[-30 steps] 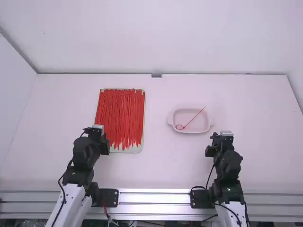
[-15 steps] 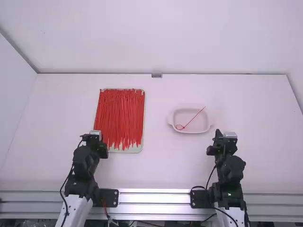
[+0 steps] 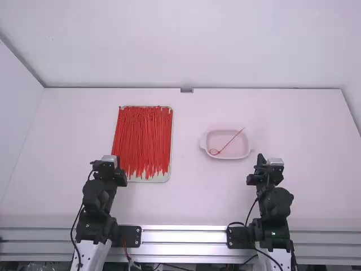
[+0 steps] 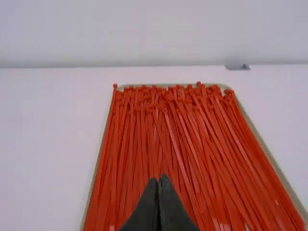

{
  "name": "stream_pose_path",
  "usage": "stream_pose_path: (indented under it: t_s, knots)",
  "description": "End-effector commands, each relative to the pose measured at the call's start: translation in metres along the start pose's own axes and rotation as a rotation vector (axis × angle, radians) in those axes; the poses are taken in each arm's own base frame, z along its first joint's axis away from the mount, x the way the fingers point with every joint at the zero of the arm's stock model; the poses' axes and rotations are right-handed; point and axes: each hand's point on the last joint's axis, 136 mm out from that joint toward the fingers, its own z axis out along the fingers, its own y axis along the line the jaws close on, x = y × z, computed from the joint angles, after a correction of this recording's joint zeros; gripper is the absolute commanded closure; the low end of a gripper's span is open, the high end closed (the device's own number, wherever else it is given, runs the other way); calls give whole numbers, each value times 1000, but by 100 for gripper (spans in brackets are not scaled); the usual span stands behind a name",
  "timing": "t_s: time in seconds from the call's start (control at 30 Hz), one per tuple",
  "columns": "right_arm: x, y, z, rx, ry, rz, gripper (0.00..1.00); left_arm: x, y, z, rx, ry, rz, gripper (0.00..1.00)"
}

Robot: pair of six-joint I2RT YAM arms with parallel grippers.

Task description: Fasten the cable tie

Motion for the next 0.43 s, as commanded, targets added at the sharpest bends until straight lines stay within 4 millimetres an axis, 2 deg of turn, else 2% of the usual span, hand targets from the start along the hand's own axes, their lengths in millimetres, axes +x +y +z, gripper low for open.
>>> stream_pose_path:
  t_s: [0.0, 0.4]
  knots:
    - [5, 0, 0, 1, 9, 2, 100, -1, 2, -1, -9, -19, 0, 100]
    - [5, 0, 0, 1, 9, 2, 100, -23, 2, -8, -9, -117, 0, 100]
